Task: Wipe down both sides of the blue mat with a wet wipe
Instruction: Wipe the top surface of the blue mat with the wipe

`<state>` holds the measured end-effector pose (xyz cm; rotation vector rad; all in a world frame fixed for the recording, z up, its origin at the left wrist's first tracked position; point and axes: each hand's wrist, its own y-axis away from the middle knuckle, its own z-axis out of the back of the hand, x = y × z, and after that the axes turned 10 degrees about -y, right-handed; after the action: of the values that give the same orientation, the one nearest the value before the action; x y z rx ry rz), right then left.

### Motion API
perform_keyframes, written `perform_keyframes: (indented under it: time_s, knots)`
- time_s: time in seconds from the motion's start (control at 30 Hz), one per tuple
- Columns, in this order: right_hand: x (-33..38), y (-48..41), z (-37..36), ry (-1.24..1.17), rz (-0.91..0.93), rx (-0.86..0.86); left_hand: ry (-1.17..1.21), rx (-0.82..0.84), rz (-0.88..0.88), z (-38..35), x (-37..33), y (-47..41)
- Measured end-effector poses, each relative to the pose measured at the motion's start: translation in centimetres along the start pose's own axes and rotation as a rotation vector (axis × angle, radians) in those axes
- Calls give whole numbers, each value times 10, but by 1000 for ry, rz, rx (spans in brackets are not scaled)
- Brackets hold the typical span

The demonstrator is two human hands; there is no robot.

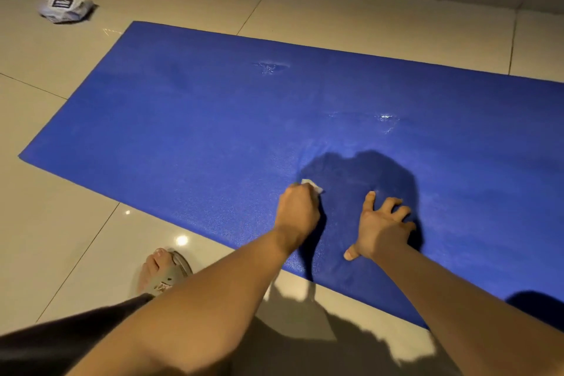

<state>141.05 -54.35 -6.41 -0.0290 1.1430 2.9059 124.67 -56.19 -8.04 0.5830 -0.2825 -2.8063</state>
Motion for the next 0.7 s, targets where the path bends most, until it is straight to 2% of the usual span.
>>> perform_keyframes:
  time_s: [0.07,0.13,0.27,0.33,0.47,0.6,0.7]
  knots:
    - [0,-1,6,38,18,24,-52,89,-106,3,-5,0]
    - [-2,-4,17,96,64,8,-146,111,-123,16,8,-6]
    - [-10,-25,53,194,161,-145,-368,-70,-7,48,57,-22]
    - [-14,-43,70,213,206,-112,-413,-162,95,58,80,-31]
    - [-23,-71,78,206,249,32,-246,-188,201,51,105,-41]
    - [-16,-78,75,215,250,72,37,-227,274,34,85,-34]
    - [-18,-82,72,225,250,55,128,-159,179,11,49,-30]
